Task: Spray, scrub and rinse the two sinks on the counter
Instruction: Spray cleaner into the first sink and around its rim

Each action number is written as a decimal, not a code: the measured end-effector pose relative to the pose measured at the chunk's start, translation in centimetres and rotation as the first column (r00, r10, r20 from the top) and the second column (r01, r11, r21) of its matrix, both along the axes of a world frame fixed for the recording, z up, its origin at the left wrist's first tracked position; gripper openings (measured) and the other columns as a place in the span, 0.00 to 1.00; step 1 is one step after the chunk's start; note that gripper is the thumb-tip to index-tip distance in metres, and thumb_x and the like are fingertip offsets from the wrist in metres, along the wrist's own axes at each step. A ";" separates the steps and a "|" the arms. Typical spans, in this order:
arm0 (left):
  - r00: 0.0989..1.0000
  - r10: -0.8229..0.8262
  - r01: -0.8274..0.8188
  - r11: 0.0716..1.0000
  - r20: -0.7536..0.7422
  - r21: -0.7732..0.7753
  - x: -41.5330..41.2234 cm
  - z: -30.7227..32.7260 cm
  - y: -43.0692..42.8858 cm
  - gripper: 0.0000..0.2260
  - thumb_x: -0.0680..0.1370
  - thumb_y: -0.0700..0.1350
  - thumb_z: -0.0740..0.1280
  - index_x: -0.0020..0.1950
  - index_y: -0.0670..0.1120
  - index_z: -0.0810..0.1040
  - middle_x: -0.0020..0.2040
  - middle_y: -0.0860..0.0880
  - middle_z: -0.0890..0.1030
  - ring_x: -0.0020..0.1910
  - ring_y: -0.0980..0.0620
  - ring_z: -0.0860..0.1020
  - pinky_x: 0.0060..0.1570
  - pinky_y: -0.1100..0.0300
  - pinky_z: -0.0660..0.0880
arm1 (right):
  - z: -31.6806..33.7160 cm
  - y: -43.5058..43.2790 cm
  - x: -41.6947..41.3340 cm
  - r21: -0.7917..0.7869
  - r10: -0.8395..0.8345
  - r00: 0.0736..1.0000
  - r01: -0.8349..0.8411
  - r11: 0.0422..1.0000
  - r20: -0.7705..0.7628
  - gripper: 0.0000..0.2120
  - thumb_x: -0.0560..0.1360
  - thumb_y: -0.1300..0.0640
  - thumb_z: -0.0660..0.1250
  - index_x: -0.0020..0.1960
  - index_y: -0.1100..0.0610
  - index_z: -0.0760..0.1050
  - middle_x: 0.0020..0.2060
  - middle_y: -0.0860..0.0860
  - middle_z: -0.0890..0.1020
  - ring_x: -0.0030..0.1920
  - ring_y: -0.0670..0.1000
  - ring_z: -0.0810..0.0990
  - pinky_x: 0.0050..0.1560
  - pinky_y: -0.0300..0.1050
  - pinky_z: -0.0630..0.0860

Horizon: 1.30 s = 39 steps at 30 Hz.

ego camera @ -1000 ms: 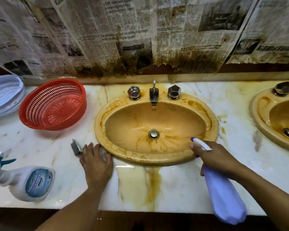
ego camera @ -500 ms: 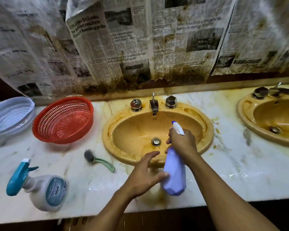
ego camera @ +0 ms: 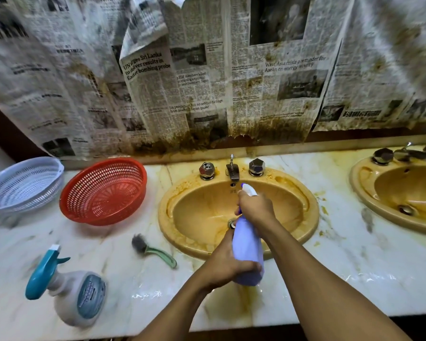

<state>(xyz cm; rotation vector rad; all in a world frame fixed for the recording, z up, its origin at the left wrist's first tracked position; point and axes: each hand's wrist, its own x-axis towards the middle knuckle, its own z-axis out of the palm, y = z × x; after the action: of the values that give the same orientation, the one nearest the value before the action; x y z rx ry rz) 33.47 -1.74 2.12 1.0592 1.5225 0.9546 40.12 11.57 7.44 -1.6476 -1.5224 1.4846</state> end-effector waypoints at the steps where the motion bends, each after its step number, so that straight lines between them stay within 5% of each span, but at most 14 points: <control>1: 1.000 0.004 -0.004 1.000 0.002 -0.007 -0.3 0.0 0.1 0.42 0.63 0.53 0.80 0.74 0.58 0.66 0.68 0.59 0.77 0.67 0.58 0.76 0.65 0.52 0.77 | -0.2 0.0 -0.1 0.007 0.012 1.000 -0.012 1.000 -0.016 0.19 0.76 0.42 0.65 0.45 0.57 0.81 0.34 0.54 0.86 0.40 0.59 0.86 0.50 0.60 0.84; 4: 0.999 0.014 -0.013 1.000 0.029 -0.011 -1.1 0.2 0.2 0.40 0.63 0.49 0.79 0.73 0.61 0.68 0.68 0.60 0.77 0.67 0.57 0.76 0.65 0.50 0.77 | -0.1 -0.2 -0.3 -0.080 0.022 0.987 -0.035 0.996 -0.158 0.21 0.74 0.37 0.69 0.52 0.54 0.78 0.48 0.57 0.84 0.41 0.64 0.87 0.46 0.61 0.85; 9: 0.998 0.026 -0.026 1.000 0.064 -0.004 -1.6 0.6 0.7 0.38 0.62 0.43 0.75 0.70 0.61 0.71 0.64 0.58 0.81 0.64 0.54 0.78 0.64 0.48 0.78 | -0.1 0.5 -0.5 -0.129 0.064 0.973 -0.095 0.987 -0.223 0.25 0.79 0.39 0.69 0.62 0.59 0.75 0.52 0.56 0.84 0.37 0.66 0.87 0.47 0.59 0.85; 17: 0.996 0.065 -0.061 0.996 0.059 -0.066 -1.0 0.3 1.0 0.35 0.61 0.46 0.77 0.68 0.55 0.75 0.60 0.54 0.83 0.60 0.52 0.81 0.60 0.50 0.80 | -1.1 0.9 -0.9 -0.105 -0.016 0.995 0.006 0.994 -0.101 0.16 0.77 0.50 0.64 0.49 0.63 0.78 0.32 0.56 0.83 0.32 0.64 0.85 0.45 0.63 0.85; 21: 0.994 0.087 -0.078 0.991 0.070 -0.112 -0.8 0.5 0.9 0.31 0.60 0.47 0.76 0.63 0.51 0.77 0.57 0.49 0.84 0.57 0.48 0.81 0.55 0.53 0.80 | -1.3 0.8 -0.6 -0.123 0.034 0.979 -0.060 0.991 -0.199 0.18 0.78 0.43 0.69 0.58 0.56 0.75 0.42 0.57 0.86 0.37 0.64 0.87 0.46 0.59 0.86; 24: 0.992 0.097 -0.087 0.989 0.081 -0.122 -0.8 0.7 0.8 0.29 0.60 0.46 0.75 0.61 0.51 0.80 0.55 0.49 0.85 0.57 0.47 0.82 0.55 0.52 0.80 | -1.7 1.2 -0.4 -0.135 0.095 0.972 -0.126 0.983 -0.217 0.23 0.76 0.37 0.71 0.61 0.53 0.73 0.49 0.55 0.85 0.48 0.58 0.86 0.58 0.62 0.82; 27: 0.992 0.089 -0.077 0.988 0.088 -0.133 -0.7 1.0 0.8 0.29 0.59 0.47 0.75 0.60 0.52 0.81 0.55 0.50 0.86 0.57 0.47 0.82 0.54 0.54 0.80 | -1.9 1.3 -0.3 -0.106 0.083 0.975 -0.107 0.989 -0.206 0.22 0.77 0.39 0.70 0.59 0.56 0.78 0.46 0.53 0.86 0.50 0.55 0.83 0.62 0.62 0.80; 32: 0.994 0.079 -0.067 0.984 0.071 -0.162 0.1 0.8 0.5 0.29 0.59 0.50 0.76 0.61 0.53 0.81 0.55 0.52 0.86 0.58 0.49 0.82 0.59 0.51 0.79 | -2.1 1.1 -0.2 -0.113 0.022 0.997 -0.031 0.993 -0.078 0.12 0.75 0.53 0.63 0.38 0.58 0.80 0.33 0.55 0.86 0.39 0.59 0.81 0.56 0.61 0.82; 39: 0.993 0.102 -0.091 0.983 0.062 -0.161 0.1 0.9 0.2 0.30 0.57 0.49 0.75 0.60 0.53 0.81 0.54 0.52 0.86 0.57 0.48 0.82 0.57 0.52 0.80 | -2.6 0.6 0.6 -0.042 0.070 0.964 -0.084 0.996 -0.255 0.12 0.79 0.48 0.70 0.53 0.57 0.80 0.43 0.53 0.85 0.45 0.54 0.80 0.52 0.51 0.78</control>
<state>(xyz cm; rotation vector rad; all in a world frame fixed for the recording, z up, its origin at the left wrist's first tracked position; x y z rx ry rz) 33.60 -1.52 3.05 0.8374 1.5755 0.9110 40.68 12.15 4.84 -1.3770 -1.4302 1.7167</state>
